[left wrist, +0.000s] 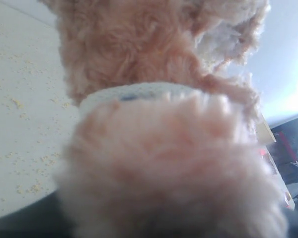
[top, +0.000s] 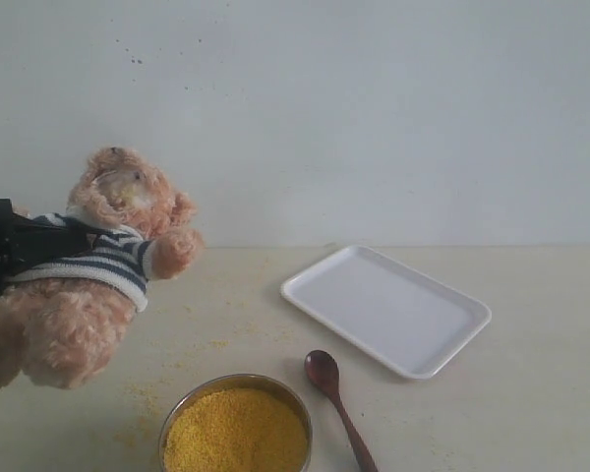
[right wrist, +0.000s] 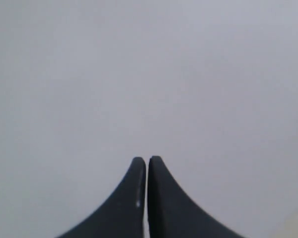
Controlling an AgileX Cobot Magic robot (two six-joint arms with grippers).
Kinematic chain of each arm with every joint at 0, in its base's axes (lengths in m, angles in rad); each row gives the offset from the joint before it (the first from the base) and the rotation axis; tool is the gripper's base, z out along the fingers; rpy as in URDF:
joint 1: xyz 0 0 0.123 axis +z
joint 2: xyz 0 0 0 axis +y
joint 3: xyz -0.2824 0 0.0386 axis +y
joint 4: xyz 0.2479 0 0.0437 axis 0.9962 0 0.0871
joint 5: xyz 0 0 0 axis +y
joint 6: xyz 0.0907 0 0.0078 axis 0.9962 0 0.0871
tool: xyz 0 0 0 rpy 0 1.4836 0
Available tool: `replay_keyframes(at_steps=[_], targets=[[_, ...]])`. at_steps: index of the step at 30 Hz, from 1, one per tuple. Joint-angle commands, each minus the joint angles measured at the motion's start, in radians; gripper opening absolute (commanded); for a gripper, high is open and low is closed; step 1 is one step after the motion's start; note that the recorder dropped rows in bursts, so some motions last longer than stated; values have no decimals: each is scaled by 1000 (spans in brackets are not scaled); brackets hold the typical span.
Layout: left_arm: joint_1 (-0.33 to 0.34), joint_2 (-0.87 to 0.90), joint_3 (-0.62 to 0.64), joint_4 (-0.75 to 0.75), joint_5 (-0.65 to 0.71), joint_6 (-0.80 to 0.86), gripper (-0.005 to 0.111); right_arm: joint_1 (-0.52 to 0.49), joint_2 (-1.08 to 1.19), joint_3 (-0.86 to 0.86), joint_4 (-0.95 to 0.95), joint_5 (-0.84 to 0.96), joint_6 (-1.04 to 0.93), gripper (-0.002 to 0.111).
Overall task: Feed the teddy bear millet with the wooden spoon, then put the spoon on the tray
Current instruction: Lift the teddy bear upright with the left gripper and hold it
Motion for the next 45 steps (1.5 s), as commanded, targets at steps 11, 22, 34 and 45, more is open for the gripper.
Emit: replay_keyframes(at_steps=[11,22,34,45], targets=[[3,-3,2,-23,53,5,4,0,57,-555,-783,-73,570,1],[3,-3,6,-1,52,5,4,0,591,-681,-1447,183,690,1],[3,-3,26,9,52,5,4,0,922,-681,-1358,641,878,1],[3,-3,26,9,40,5,4,135,928,-672,-719,699,329,1]])
